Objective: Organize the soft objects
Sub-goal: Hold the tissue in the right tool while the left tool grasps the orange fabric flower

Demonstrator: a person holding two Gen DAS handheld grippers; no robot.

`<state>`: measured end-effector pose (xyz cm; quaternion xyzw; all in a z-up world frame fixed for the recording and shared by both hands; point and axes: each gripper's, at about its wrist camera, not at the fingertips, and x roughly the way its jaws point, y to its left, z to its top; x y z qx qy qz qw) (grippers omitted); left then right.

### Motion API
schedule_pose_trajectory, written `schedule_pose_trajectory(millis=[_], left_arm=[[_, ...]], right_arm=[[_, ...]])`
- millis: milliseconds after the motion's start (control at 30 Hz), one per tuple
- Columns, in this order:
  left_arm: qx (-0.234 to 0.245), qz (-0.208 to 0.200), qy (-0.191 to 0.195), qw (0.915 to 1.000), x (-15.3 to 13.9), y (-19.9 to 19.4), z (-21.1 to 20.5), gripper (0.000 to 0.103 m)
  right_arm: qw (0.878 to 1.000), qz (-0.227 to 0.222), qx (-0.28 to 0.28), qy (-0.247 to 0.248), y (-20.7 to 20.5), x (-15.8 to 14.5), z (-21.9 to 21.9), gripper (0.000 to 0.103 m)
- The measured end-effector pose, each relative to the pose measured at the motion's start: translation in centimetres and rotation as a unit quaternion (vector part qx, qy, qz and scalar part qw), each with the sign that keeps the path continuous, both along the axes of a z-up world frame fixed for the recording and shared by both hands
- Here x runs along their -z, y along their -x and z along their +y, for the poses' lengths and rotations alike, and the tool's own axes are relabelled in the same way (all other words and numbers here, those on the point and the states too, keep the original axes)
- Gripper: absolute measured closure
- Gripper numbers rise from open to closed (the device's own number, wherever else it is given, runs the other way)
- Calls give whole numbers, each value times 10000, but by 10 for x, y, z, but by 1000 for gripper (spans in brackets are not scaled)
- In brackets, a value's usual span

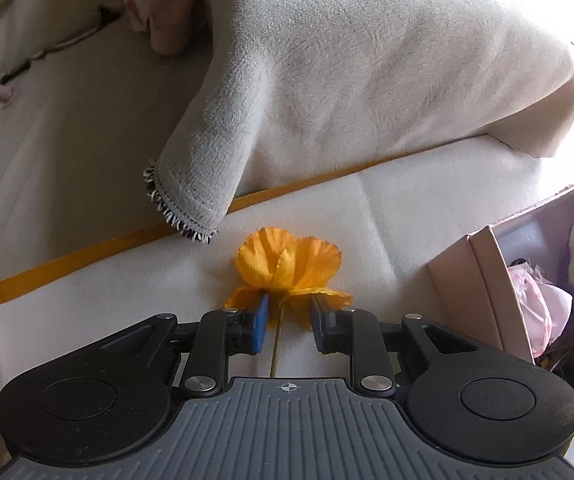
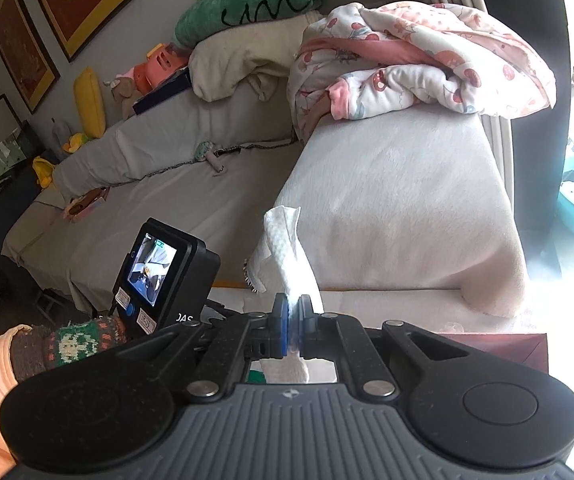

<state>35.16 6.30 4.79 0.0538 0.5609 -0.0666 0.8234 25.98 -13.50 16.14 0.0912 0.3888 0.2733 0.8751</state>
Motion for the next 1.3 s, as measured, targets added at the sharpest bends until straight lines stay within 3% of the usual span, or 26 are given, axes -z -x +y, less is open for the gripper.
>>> schedule_pose_trajectory(millis=[267, 367, 467, 600, 767, 867, 1000, 1067, 1233, 1300], left_arm=[[-326, -120, 139, 9993, 4, 6, -6, 78], [-531, -176, 380, 9977, 6, 7, 0, 93], [-677, -271, 884, 9934, -4, 13, 16, 96], [-570, -756, 1450, 9849, -54, 34, 41, 96], [-489, -1741, 1524, 9716, -132, 81, 75, 96], [-373, -2090, 1427, 9667, -153, 107, 83, 94], [-425, -1345, 1737, 9746, -139, 98, 75, 93], [-352, -1197, 1728, 9770, -125, 84, 62, 93], [228, -1237, 1095, 9860, -76, 46, 15, 88], [540, -947, 651, 9919, -51, 31, 1, 87]], right_arm=[[10000, -57, -23, 11, 3, 0, 7, 98], [9999, -116, 2, 51, 7, -2, 8, 98], [9999, -124, 38, 81, 11, -5, 9, 98], [9995, -278, 79, 137, 21, -22, 12, 98], [9985, -538, 82, 15, 38, -53, 21, 98], [9975, -698, -31, 48, 50, -66, 31, 98], [9970, -758, -91, 95, 55, -70, 42, 98], [9965, -815, -37, 173, 55, -67, 43, 98], [9953, -882, 84, 382, 46, -49, 26, 98], [9965, -751, 155, 346, 38, -38, 13, 98]])
